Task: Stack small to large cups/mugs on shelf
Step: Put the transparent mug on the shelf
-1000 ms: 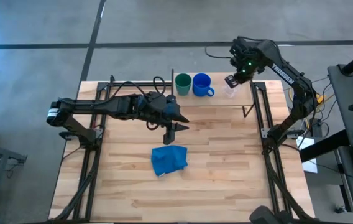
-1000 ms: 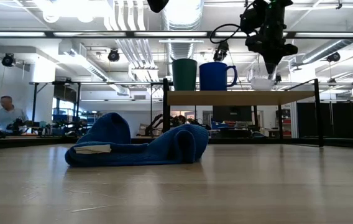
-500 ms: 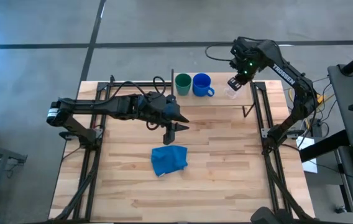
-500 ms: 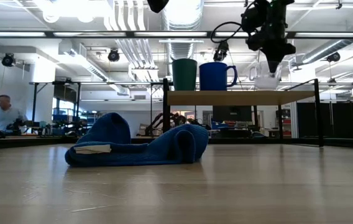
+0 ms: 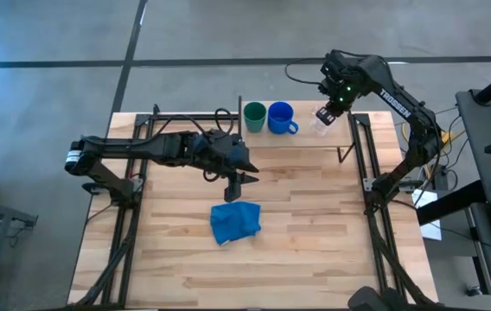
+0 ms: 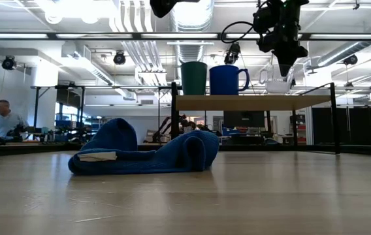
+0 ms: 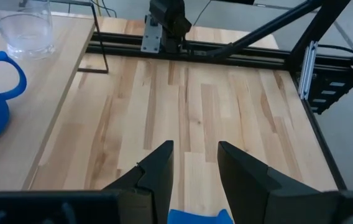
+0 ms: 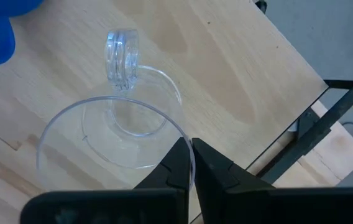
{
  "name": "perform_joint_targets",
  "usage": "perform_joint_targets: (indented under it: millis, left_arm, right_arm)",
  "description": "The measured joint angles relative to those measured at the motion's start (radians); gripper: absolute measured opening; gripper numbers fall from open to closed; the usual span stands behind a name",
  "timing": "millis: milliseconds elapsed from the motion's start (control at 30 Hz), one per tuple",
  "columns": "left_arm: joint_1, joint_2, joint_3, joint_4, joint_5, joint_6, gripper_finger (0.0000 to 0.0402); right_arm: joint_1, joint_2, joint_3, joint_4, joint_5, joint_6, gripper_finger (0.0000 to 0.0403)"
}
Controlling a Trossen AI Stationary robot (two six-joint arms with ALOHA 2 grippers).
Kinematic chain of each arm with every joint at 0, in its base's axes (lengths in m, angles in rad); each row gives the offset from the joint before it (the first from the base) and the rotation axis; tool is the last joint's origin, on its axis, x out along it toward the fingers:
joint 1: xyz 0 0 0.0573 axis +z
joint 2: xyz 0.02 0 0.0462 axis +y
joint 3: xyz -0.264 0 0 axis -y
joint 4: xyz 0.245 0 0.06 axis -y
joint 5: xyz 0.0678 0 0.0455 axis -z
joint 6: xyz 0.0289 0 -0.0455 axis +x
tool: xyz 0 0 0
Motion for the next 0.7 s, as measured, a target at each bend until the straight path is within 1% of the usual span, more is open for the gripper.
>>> perform_joint_targets:
  millis: [133,233,367,533,700]
  left_arm:
    - [0.0,0.0,0.0,-0.006,0.0,0.0,0.0111]
    - [0.0,0.0,0.0,-0.015,0.0,0.0,0.0111]
    - [0.0,0.0,0.0,-0.015,0.0,0.0,0.0111]
    - [0.0,0.0,0.0,-0.015,0.0,0.001,0.0111]
    - [0.0,0.0,0.0,-0.015,0.0,0.001,0.0111]
  right_arm:
    - [0.005,0.0,0.0,0.0,-0.008,-0.057,0.0009]
    - [0.011,0.0,0.0,0.0,-0.012,-0.069,0.0014]
    - [0.024,0.0,0.0,0.001,-0.011,-0.087,0.0035]
    - [0.036,0.0,0.0,0.013,-0.011,-0.153,0.0068]
    - [0.035,0.0,0.0,0.023,-0.009,-0.121,0.0091]
